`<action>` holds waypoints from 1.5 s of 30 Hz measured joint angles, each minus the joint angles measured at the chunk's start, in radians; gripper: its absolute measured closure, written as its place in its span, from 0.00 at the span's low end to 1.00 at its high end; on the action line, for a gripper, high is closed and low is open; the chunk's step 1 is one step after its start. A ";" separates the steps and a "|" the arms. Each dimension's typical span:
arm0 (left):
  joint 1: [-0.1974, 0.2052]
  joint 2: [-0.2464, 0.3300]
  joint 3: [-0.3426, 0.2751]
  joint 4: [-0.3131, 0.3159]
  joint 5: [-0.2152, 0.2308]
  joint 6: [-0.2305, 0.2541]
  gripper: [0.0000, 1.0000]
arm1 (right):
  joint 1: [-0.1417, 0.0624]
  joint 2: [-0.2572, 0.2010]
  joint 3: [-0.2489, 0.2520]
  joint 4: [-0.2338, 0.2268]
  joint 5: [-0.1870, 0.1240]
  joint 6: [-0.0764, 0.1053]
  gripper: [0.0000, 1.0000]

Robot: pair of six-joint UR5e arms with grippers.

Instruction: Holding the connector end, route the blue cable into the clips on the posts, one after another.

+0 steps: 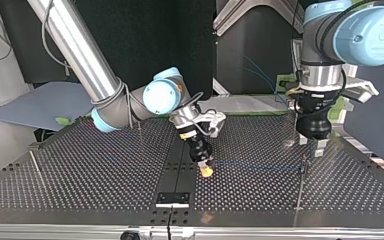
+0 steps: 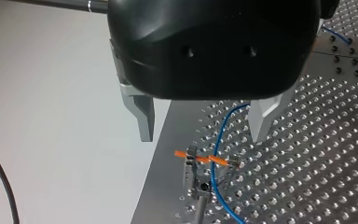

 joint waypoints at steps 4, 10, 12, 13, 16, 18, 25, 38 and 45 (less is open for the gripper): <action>0.000 -0.004 0.000 -0.015 0.002 -0.009 0.00 | 0.000 0.000 0.000 0.000 0.001 0.000 1.00; 0.000 -0.019 0.001 -0.021 0.003 -0.013 0.00 | 0.000 0.000 0.000 0.000 0.001 0.000 1.00; 0.000 -0.020 0.001 -0.021 0.003 -0.014 0.00 | 0.001 0.000 0.000 0.000 0.001 0.000 1.00; 0.000 -0.020 0.001 -0.021 0.003 -0.015 0.00 | 0.002 0.000 0.000 0.000 0.001 0.000 1.00; 0.000 -0.020 0.001 -0.021 0.004 -0.015 0.00 | 0.004 0.000 0.000 0.000 0.001 0.000 1.00; 0.000 -0.020 0.001 -0.021 0.004 -0.015 0.00 | 0.005 0.000 0.000 0.000 0.000 0.000 1.00; 0.000 -0.021 0.001 -0.019 0.005 -0.019 0.00 | 0.005 0.001 0.000 0.000 0.001 0.001 1.00; -0.003 -0.021 0.001 -0.018 0.011 -0.011 0.00 | 0.006 0.001 0.000 0.003 0.001 0.003 1.00; -0.015 -0.024 0.001 0.014 0.060 0.003 0.00 | 0.005 0.001 0.000 0.003 0.000 0.004 1.00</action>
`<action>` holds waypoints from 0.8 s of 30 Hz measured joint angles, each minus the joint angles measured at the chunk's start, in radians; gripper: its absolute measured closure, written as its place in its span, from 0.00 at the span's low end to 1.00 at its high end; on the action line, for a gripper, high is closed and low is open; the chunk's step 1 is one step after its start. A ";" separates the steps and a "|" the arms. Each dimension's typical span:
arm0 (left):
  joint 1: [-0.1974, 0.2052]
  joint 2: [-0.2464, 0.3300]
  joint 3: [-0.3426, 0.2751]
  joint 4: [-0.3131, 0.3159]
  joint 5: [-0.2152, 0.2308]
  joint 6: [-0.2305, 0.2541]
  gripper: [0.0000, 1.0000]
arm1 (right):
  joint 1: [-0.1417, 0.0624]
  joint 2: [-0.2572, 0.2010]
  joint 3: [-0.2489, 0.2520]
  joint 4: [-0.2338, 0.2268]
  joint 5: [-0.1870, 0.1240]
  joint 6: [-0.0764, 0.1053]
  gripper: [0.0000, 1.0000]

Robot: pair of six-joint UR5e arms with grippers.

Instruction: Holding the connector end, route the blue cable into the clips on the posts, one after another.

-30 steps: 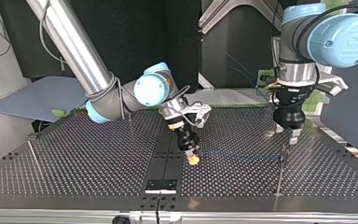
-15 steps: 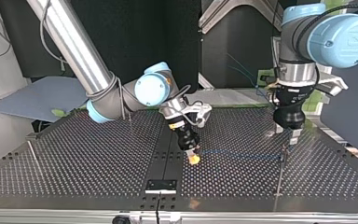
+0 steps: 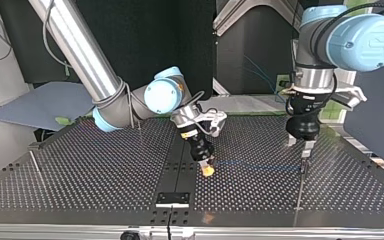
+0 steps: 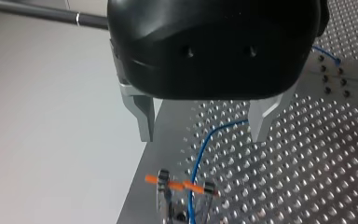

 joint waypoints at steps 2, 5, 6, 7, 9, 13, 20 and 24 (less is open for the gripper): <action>-0.005 -0.006 0.000 0.008 0.017 0.004 0.00 | 0.000 0.000 0.000 0.001 0.000 0.001 1.00; -0.016 -0.026 0.002 0.012 0.042 0.022 0.00 | 0.000 0.000 0.000 0.005 0.000 0.000 1.00; -0.020 -0.034 0.004 0.012 0.048 0.029 0.00 | 0.000 0.000 0.000 0.007 0.000 0.000 1.00; -0.022 -0.042 0.008 0.012 0.052 0.037 0.00 | -0.001 0.000 0.000 0.008 0.000 -0.001 1.00; -0.028 -0.061 0.024 0.012 0.056 0.053 0.00 | -0.001 0.000 0.000 0.011 0.000 -0.002 1.00; -0.035 -0.079 0.062 0.012 0.053 0.062 0.00 | -0.003 -0.001 0.000 0.012 0.000 -0.003 1.00; -0.042 -0.112 0.109 0.013 0.039 0.062 0.00 | -0.004 -0.001 0.000 0.012 0.000 -0.003 1.00; -0.046 -0.141 0.138 0.007 0.036 0.064 0.00 | -0.004 -0.001 0.000 0.012 0.000 -0.003 1.00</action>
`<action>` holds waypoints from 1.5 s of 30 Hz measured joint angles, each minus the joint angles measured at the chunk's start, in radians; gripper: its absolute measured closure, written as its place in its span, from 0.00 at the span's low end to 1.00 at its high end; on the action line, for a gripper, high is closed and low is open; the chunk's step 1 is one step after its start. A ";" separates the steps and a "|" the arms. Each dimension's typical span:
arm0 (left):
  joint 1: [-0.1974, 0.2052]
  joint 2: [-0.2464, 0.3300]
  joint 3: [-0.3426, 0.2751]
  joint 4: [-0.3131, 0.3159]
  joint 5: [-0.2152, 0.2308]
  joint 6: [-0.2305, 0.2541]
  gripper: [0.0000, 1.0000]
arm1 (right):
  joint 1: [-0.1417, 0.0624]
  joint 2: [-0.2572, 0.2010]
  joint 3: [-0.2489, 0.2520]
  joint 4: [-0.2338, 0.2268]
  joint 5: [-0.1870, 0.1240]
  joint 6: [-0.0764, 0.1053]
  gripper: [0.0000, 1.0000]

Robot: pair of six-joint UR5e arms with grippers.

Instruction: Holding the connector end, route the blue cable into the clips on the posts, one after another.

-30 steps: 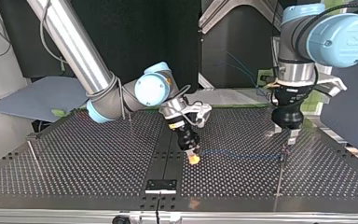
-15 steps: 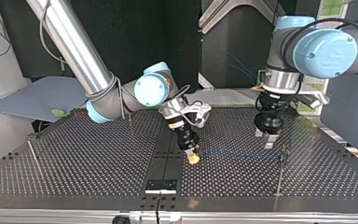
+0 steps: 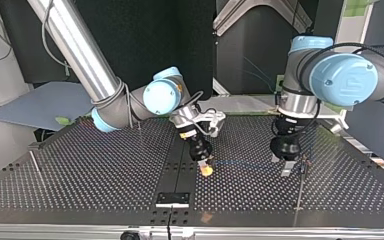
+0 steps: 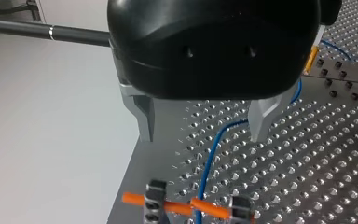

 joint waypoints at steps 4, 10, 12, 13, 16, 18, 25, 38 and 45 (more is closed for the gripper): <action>-0.003 -0.017 0.028 -0.003 -0.009 -0.001 0.00 | 0.000 0.000 0.000 0.000 0.000 0.000 1.00; -0.006 -0.036 0.043 -0.002 -0.024 -0.001 0.00 | 0.000 0.000 0.000 0.000 0.000 0.000 1.00; -0.008 -0.052 0.053 -0.002 -0.029 0.002 0.00 | 0.001 0.000 0.000 0.000 -0.001 0.001 1.00; -0.009 -0.061 0.057 -0.003 -0.031 0.004 0.00 | 0.001 0.000 0.000 0.000 -0.001 0.001 1.00; -0.012 -0.083 0.067 -0.002 -0.039 0.004 0.00 | 0.000 0.000 0.000 0.000 -0.002 0.001 1.00; -0.012 -0.095 0.077 -0.001 -0.047 0.000 0.00 | 0.001 0.000 0.000 0.001 -0.002 0.001 1.00; -0.018 -0.144 0.121 0.000 -0.065 -0.003 0.00 | 0.001 0.001 0.000 0.001 -0.003 0.001 1.00; -0.022 -0.151 0.137 -0.002 -0.081 -0.002 0.00 | 0.004 0.000 0.000 0.003 -0.004 0.001 1.00; -0.024 -0.150 0.138 -0.005 -0.088 0.000 0.00 | 0.004 0.000 0.000 0.004 -0.005 0.001 1.00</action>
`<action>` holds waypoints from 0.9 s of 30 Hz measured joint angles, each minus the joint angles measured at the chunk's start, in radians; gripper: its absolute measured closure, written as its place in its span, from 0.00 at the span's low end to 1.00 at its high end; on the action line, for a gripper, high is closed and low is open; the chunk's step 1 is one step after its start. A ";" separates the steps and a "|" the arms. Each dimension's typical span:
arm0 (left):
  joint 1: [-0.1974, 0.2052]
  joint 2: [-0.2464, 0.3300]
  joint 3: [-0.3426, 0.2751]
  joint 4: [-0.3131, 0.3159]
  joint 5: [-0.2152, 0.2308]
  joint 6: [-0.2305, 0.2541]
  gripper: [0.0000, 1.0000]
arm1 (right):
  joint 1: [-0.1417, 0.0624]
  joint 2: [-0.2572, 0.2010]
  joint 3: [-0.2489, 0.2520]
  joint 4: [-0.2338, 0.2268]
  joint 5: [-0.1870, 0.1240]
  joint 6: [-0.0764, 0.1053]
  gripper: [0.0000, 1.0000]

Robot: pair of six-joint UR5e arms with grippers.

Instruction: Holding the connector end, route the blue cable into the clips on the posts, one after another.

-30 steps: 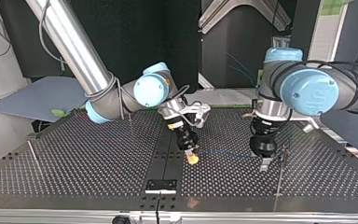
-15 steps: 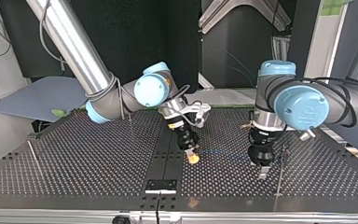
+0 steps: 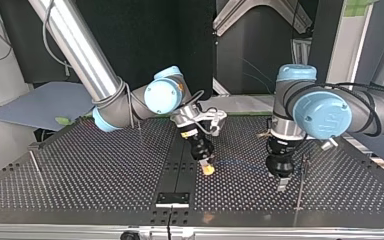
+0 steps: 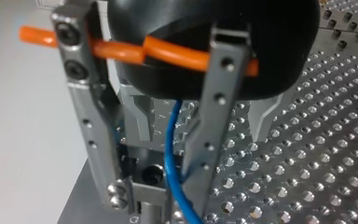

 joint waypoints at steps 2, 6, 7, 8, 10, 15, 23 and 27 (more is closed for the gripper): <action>0.000 0.000 0.000 0.000 -0.002 0.000 0.00 | 0.000 0.000 0.000 0.000 0.000 0.000 1.00; 0.000 0.002 0.000 0.000 -0.004 0.002 0.00 | 0.000 0.000 0.000 0.000 0.000 0.000 1.00; 0.000 0.003 0.000 0.001 -0.004 0.002 0.00 | 0.000 0.000 0.000 0.000 0.000 0.000 1.00; 0.000 0.005 0.000 0.001 -0.005 0.002 0.00 | 0.000 0.000 0.000 0.001 0.000 0.000 1.00; 0.000 0.008 0.000 0.003 -0.005 0.002 0.00 | -0.001 0.000 0.000 0.001 0.000 0.000 1.00; 0.002 0.024 0.000 0.021 -0.006 0.002 0.29 | -0.001 0.000 0.000 0.002 0.000 0.000 1.00; 0.001 0.028 0.000 0.027 -0.005 -0.006 1.00 | -0.002 0.000 0.000 0.002 0.000 0.000 1.00; 0.000 0.028 0.000 0.025 -0.005 -0.012 1.00 | -0.001 0.000 0.000 0.002 0.000 0.000 1.00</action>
